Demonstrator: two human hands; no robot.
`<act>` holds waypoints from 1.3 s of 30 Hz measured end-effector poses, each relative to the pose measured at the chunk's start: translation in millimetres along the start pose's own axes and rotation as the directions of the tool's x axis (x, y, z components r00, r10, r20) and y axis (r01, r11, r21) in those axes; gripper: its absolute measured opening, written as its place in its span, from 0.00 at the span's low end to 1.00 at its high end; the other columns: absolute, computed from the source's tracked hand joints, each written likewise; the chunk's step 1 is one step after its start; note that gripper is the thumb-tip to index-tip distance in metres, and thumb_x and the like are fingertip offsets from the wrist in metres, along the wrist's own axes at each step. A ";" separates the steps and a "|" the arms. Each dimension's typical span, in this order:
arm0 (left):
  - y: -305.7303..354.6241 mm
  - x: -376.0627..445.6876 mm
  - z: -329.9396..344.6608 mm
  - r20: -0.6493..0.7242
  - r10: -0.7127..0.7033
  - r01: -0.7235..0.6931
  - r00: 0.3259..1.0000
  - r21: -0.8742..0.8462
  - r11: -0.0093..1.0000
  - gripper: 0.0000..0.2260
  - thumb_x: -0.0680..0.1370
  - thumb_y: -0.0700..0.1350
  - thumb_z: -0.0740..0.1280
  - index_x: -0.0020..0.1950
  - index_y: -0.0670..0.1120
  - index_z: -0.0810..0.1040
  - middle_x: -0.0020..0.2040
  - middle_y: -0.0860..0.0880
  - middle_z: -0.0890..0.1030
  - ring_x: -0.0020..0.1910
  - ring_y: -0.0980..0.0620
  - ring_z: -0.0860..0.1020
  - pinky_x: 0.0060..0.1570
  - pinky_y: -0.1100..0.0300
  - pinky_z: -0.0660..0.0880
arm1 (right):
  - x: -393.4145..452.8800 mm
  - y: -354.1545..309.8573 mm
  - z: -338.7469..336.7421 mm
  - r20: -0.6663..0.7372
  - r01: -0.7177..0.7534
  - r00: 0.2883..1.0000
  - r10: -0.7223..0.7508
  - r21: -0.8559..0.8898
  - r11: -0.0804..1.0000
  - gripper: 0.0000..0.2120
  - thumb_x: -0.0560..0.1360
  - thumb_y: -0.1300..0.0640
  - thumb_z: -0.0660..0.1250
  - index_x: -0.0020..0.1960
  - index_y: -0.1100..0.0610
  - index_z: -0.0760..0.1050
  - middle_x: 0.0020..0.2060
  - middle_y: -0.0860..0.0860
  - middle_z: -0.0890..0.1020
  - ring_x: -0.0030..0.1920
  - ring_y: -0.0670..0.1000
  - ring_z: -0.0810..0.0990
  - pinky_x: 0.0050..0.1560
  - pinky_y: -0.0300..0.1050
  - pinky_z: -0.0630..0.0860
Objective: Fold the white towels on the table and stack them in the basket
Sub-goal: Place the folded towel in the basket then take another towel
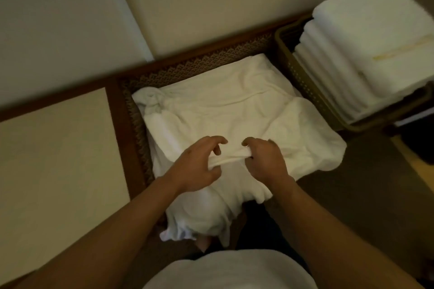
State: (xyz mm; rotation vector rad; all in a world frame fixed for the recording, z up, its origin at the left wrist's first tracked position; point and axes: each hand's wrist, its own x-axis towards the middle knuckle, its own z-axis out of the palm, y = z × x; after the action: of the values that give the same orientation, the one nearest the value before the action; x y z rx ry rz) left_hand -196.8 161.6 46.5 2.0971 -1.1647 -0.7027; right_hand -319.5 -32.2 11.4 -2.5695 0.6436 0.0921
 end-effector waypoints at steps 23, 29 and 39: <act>0.9 -309.7 43.8 0.029 -0.395 0.392 0.918 -0.195 0.899 0.17 0.80 0.55 0.69 0.39 0.45 0.84 0.34 0.50 0.80 0.33 0.55 0.77 0.39 0.60 0.69 | -280.4 -43.8 39.1 0.087 0.039 0.995 -0.053 0.151 0.988 0.09 0.76 0.61 0.67 0.56 0.54 0.80 0.49 0.48 0.80 0.48 0.50 0.78 0.44 0.45 0.73; 2.3 -399.3 -22.2 -0.198 -0.564 0.510 0.801 -0.267 0.818 0.16 0.79 0.57 0.70 0.40 0.48 0.87 0.38 0.49 0.84 0.39 0.49 0.82 0.41 0.56 0.75 | -312.8 -82.3 61.0 0.097 0.015 0.995 -0.012 -0.033 0.999 0.08 0.76 0.65 0.65 0.54 0.57 0.76 0.48 0.52 0.79 0.50 0.55 0.79 0.45 0.47 0.74; -74.6 -577.6 -81.0 -0.415 -0.717 0.598 0.560 -0.397 0.697 0.21 0.78 0.58 0.71 0.41 0.39 0.83 0.40 0.41 0.83 0.41 0.42 0.82 0.41 0.53 0.76 | -313.6 -234.7 125.1 -0.044 -0.026 0.998 0.034 0.184 0.983 0.12 0.78 0.64 0.60 0.46 0.56 0.81 0.40 0.50 0.80 0.44 0.53 0.79 0.47 0.48 0.76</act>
State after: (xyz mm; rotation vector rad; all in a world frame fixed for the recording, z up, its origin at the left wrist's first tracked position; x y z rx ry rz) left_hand -369.4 717.7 129.0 2.3064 0.0709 -0.4448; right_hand -483.4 341.7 60.7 -2.3909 0.6759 -0.0176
